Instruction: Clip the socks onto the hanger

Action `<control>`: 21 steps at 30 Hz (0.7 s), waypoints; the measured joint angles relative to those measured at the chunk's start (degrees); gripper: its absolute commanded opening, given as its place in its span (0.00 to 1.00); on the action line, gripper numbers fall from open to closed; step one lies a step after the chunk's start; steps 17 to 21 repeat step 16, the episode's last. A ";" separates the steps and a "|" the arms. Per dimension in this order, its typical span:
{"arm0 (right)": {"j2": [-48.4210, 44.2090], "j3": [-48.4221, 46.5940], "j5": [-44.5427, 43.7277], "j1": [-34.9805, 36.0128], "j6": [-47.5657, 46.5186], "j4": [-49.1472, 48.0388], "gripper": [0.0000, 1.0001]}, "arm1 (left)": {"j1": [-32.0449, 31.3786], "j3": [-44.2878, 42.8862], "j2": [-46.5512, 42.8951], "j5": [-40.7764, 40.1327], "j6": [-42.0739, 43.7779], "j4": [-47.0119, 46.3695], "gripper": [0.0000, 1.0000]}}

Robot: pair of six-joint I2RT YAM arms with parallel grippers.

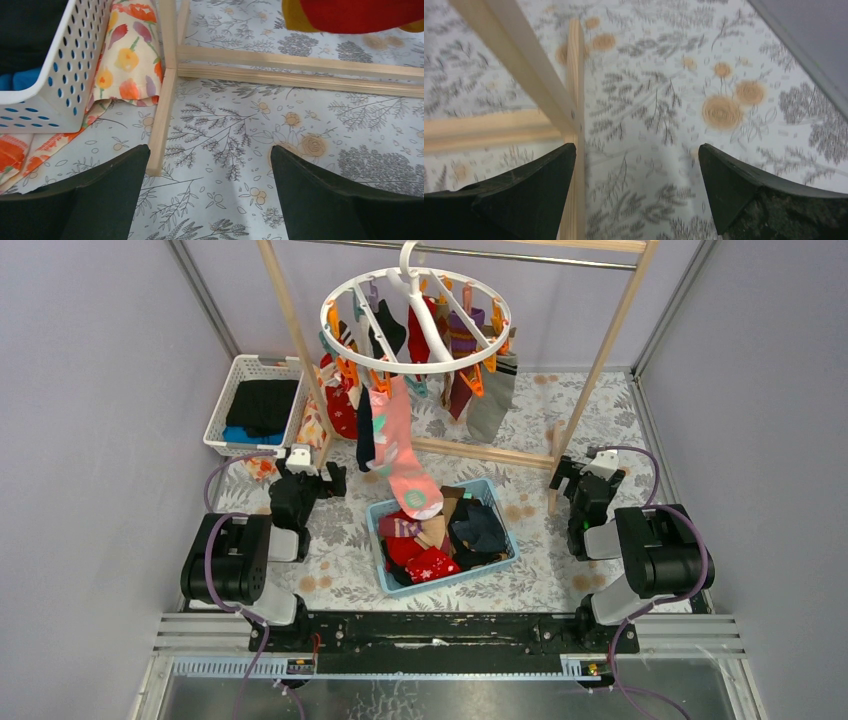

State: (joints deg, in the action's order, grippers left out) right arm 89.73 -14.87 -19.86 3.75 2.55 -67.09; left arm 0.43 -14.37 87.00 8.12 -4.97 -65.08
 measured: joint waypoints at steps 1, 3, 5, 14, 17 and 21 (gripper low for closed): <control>-0.02 -0.24 0.55 -0.35 0.00 -0.04 1.00 | -0.02 0.00 0.00 -0.55 0.13 0.09 0.99; -0.13 -0.15 1.31 -0.55 0.07 0.42 1.00 | -0.02 0.00 0.00 -1.46 0.46 0.09 0.99; -0.13 -0.07 1.86 -0.55 0.07 0.79 1.00 | -0.02 0.00 0.00 -1.99 0.61 0.09 0.99; -0.13 0.07 3.02 -0.55 0.07 0.85 1.00 | -0.02 0.00 0.00 -3.02 0.85 0.09 0.99; -0.11 0.07 3.02 -0.55 0.07 0.85 1.00 | -0.02 0.00 0.00 -3.17 0.85 0.09 0.99; -0.11 0.07 3.02 -0.55 0.07 0.85 1.00 | -0.02 0.00 0.00 -3.17 0.85 0.09 0.99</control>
